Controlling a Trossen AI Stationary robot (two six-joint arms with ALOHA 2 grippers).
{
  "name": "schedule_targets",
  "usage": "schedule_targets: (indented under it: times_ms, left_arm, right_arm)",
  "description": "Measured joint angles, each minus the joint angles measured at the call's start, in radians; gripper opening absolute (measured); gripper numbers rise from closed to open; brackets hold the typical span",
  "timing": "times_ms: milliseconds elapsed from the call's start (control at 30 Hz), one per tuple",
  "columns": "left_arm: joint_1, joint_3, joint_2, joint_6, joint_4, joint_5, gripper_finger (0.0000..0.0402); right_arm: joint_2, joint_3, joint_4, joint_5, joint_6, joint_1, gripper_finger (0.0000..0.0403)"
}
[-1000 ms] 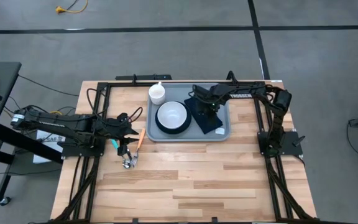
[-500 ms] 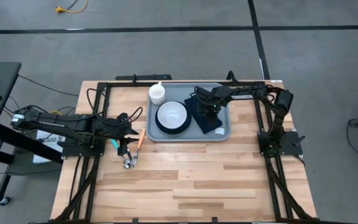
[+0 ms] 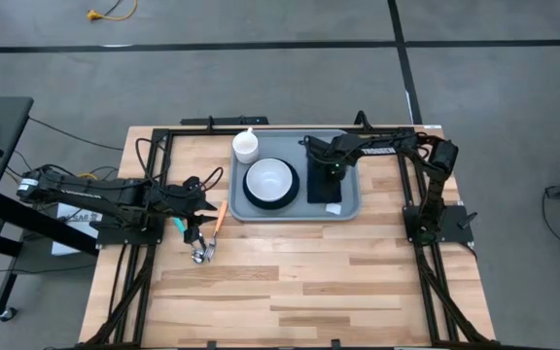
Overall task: Set up tray
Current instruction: Put the dark blue table napkin to the right of the dark blue plate on the gray table tray
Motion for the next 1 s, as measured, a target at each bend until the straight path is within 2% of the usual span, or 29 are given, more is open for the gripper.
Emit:
schedule_targets:
  times_ms: [133,400,733,1000]
  left_arm:
    - [0.0,0.0,0.0,0.0,0.008,0.0,0.0118]
    - [0.0,0.0,0.0,-0.008,0.009,0.0,0.0118]
    - [0.0,0.0,0.0,-0.01,0.008,0.0,0.0118]
    - [0.0,0.0,0.0,-0.024,0.007,0.0,0.0118]
  right_arm:
    - [0.0,0.0,-0.034,-0.023,0.055,0.007,0.0116]
    - [0.001,-0.002,-0.04,0.002,-0.129,0.034,0.0116]
    - [0.004,0.018,-0.047,0.017,-0.121,0.039,0.0116]
    - [-0.001,0.115,-0.06,0.014,-0.122,0.04,0.0154]
